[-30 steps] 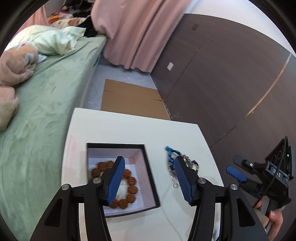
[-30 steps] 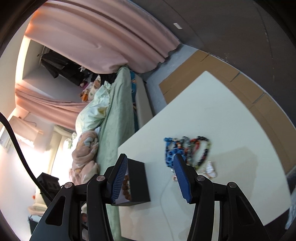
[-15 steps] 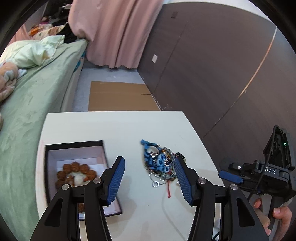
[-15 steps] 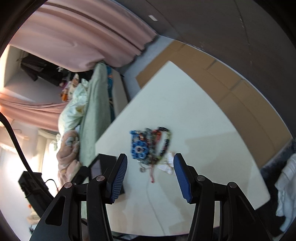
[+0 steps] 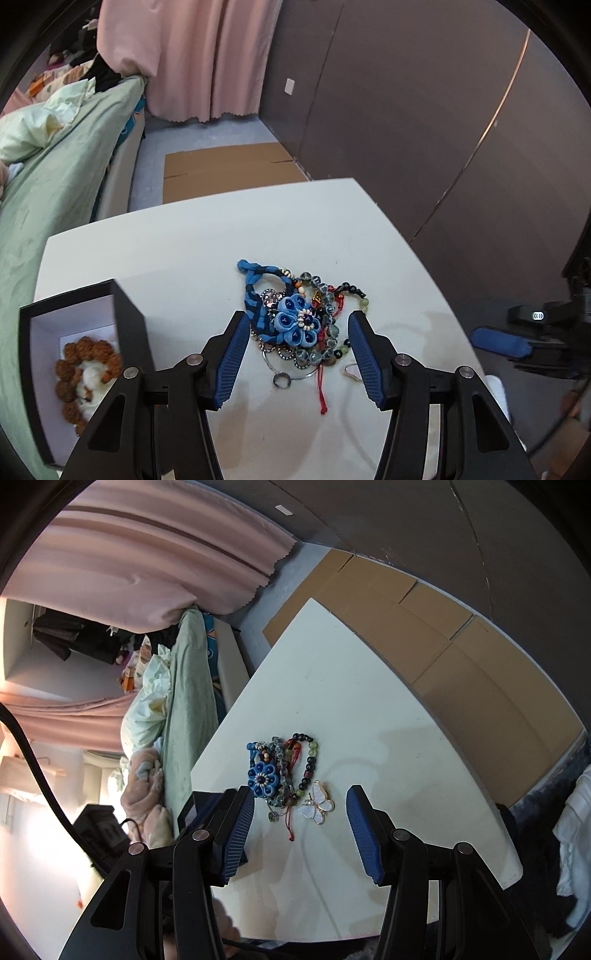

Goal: Organize jewelry
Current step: 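Move the left tool to the blue flower charm and close on it, then carry the blue flower charm into the black box and release it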

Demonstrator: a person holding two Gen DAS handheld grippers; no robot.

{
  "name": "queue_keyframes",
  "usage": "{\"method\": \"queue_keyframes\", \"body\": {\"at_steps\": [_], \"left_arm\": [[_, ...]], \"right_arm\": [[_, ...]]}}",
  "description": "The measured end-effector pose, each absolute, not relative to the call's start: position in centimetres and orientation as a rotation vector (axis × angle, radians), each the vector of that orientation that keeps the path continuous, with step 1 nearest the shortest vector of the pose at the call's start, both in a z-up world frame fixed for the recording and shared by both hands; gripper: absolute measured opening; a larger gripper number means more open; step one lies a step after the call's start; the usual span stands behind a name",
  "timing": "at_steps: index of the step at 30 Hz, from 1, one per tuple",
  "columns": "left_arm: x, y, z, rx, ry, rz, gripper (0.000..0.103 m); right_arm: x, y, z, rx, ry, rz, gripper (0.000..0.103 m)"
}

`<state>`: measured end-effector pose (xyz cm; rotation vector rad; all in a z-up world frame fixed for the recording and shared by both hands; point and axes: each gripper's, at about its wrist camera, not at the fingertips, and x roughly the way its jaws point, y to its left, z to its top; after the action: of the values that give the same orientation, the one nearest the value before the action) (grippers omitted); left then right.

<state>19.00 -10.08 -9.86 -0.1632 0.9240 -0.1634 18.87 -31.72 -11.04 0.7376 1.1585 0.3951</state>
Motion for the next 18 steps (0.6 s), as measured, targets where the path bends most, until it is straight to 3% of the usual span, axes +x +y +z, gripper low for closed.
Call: {"method": "queue_keyframes", "body": {"at_steps": [8, 12, 14, 18], "left_arm": [[20.6, -11.5, -11.8, -0.082, 0.955, -0.121, 0.054], [20.5, -12.2, -12.4, -0.022, 0.952, -0.092, 0.041], [20.3, -12.3, -12.4, 0.002, 0.943, -0.078, 0.026], [20.0, -11.8, -12.0, -0.016, 0.934, -0.09, 0.023]], "right_arm": [[19.0, -32.3, -11.1, 0.748, 1.165, 0.397, 0.053], [18.9, -32.4, -11.1, 0.742, 1.171, 0.399, 0.053], [19.0, -32.4, -11.1, 0.735, 1.173, 0.4, 0.053], [19.1, -32.0, -11.2, 0.698, 1.182, 0.396, 0.053]]}}
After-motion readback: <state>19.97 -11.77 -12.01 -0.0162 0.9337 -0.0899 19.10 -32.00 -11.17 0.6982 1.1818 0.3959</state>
